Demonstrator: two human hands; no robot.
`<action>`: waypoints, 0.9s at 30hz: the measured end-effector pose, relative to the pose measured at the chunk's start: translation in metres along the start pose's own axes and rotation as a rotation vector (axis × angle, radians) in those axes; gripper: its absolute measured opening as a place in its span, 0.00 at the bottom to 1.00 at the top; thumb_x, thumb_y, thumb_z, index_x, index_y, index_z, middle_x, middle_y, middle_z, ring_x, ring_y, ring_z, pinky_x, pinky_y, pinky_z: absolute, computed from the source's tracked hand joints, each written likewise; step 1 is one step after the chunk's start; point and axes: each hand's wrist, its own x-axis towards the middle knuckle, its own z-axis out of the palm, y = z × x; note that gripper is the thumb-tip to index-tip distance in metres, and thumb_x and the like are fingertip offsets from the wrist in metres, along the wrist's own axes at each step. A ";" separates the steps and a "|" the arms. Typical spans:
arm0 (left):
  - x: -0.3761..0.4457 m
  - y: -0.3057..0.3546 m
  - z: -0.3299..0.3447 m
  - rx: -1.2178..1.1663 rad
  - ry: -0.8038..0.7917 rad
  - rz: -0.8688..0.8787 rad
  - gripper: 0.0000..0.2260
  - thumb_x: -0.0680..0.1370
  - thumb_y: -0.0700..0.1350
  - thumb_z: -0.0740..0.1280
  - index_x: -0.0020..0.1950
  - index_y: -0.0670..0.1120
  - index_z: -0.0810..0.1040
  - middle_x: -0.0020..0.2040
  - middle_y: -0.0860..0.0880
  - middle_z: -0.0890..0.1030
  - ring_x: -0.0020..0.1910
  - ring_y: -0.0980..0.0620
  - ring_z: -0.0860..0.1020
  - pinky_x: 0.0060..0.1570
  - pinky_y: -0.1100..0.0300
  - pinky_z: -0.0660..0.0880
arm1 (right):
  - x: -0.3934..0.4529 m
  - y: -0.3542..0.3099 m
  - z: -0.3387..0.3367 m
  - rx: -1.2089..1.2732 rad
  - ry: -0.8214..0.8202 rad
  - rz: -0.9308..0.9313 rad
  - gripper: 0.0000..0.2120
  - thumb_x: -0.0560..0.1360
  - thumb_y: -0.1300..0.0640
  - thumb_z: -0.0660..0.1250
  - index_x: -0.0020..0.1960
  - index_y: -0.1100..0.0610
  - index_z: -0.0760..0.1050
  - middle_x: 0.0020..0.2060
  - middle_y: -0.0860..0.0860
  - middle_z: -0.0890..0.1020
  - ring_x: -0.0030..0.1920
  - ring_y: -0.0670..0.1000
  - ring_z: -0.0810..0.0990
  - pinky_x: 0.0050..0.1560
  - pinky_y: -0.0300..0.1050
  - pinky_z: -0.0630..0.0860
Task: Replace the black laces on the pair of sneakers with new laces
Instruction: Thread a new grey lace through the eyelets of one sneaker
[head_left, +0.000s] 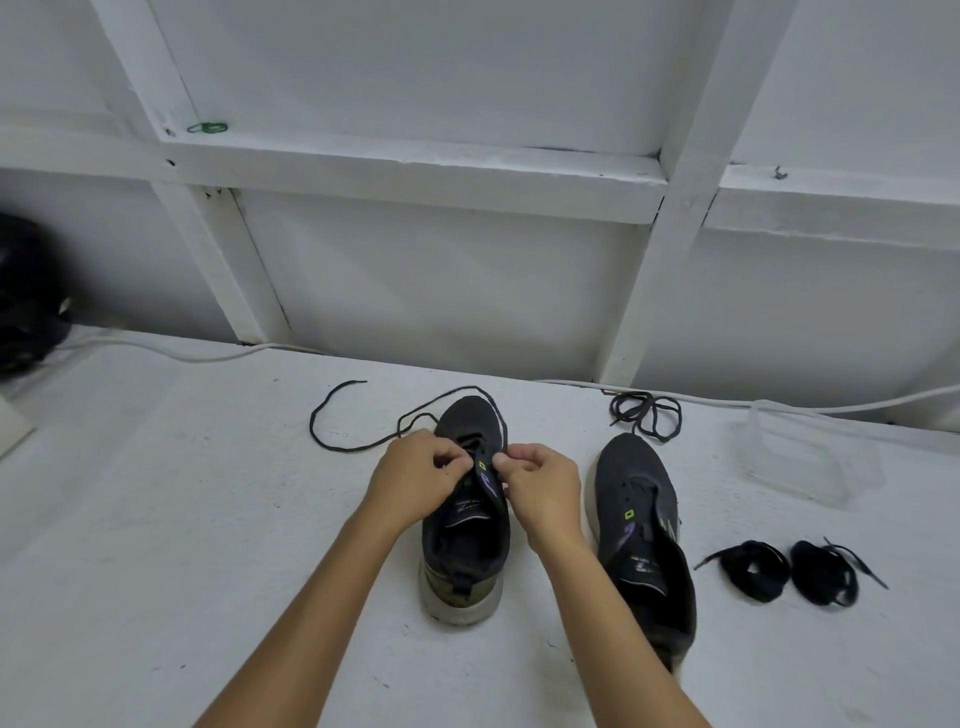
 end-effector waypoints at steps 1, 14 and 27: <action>0.000 0.000 0.001 0.001 0.000 -0.004 0.06 0.78 0.51 0.69 0.51 0.55 0.86 0.47 0.57 0.81 0.50 0.55 0.79 0.54 0.57 0.76 | -0.001 0.000 0.000 -0.033 0.003 -0.027 0.04 0.74 0.57 0.76 0.45 0.50 0.82 0.37 0.48 0.87 0.42 0.51 0.86 0.53 0.54 0.83; 0.004 0.003 0.009 -0.059 0.041 -0.010 0.03 0.74 0.49 0.74 0.44 0.58 0.83 0.44 0.58 0.79 0.45 0.59 0.79 0.47 0.63 0.74 | 0.001 0.001 -0.003 -0.217 -0.019 -0.234 0.02 0.75 0.56 0.75 0.47 0.50 0.84 0.38 0.40 0.83 0.42 0.39 0.82 0.44 0.32 0.75; 0.001 0.006 0.006 0.185 0.090 0.154 0.06 0.76 0.56 0.69 0.50 0.58 0.85 0.47 0.58 0.73 0.51 0.57 0.72 0.54 0.49 0.73 | -0.008 -0.005 -0.008 0.187 -0.263 0.034 0.07 0.79 0.54 0.67 0.47 0.55 0.83 0.46 0.50 0.86 0.50 0.48 0.83 0.50 0.46 0.80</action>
